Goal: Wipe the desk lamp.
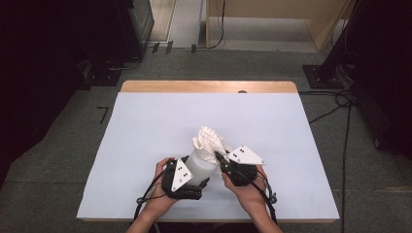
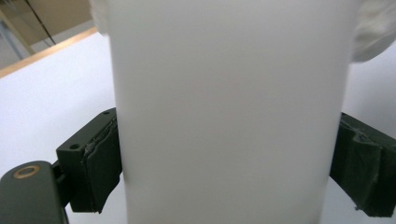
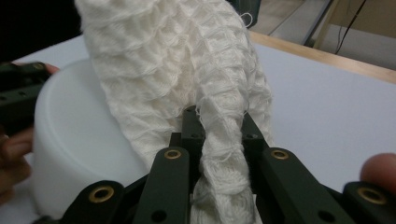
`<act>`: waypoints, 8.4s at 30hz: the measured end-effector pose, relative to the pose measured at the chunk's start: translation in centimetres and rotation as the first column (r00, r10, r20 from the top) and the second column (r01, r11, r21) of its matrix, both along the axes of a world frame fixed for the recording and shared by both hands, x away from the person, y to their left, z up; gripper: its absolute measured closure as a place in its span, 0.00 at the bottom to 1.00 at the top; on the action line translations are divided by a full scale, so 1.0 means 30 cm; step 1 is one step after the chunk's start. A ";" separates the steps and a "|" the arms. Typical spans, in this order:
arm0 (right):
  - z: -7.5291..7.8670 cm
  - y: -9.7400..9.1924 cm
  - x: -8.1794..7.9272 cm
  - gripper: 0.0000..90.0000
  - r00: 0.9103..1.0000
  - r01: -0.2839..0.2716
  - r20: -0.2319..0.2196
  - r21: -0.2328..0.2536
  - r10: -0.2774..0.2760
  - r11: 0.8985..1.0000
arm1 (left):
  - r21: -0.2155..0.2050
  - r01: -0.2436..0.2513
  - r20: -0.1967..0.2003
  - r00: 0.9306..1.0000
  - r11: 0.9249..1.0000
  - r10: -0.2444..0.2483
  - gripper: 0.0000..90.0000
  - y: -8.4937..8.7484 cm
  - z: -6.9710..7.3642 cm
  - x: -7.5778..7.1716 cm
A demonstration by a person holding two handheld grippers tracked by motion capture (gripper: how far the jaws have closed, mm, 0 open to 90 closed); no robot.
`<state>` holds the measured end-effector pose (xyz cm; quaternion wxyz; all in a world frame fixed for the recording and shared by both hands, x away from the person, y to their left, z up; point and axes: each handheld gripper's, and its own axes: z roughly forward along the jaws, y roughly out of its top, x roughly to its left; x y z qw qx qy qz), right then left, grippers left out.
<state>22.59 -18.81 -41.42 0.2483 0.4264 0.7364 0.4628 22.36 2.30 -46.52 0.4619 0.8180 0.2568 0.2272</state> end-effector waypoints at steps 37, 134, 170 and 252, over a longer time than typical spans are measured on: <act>-0.005 -0.105 0.061 0.88 0.997 0.048 -0.066 0.029 -0.046 0.998 | -0.110 -0.090 0.031 0.995 0.990 0.094 0.09 0.015 -0.002 0.025; -0.095 0.081 0.006 0.86 0.948 -0.312 -0.034 0.086 0.315 0.946 | -0.290 -0.133 -0.033 0.991 0.948 0.130 0.10 0.158 0.019 0.053; -0.189 -0.029 0.073 0.87 0.989 -0.085 -0.120 0.001 0.084 0.996 | -0.119 -0.393 -0.066 0.919 0.912 0.388 0.09 0.084 -0.058 0.022; -0.217 0.049 0.045 0.85 0.986 -0.146 -0.079 -0.008 0.145 0.989 | -0.186 -0.298 -0.104 0.954 0.936 0.283 0.10 0.104 -0.029 0.031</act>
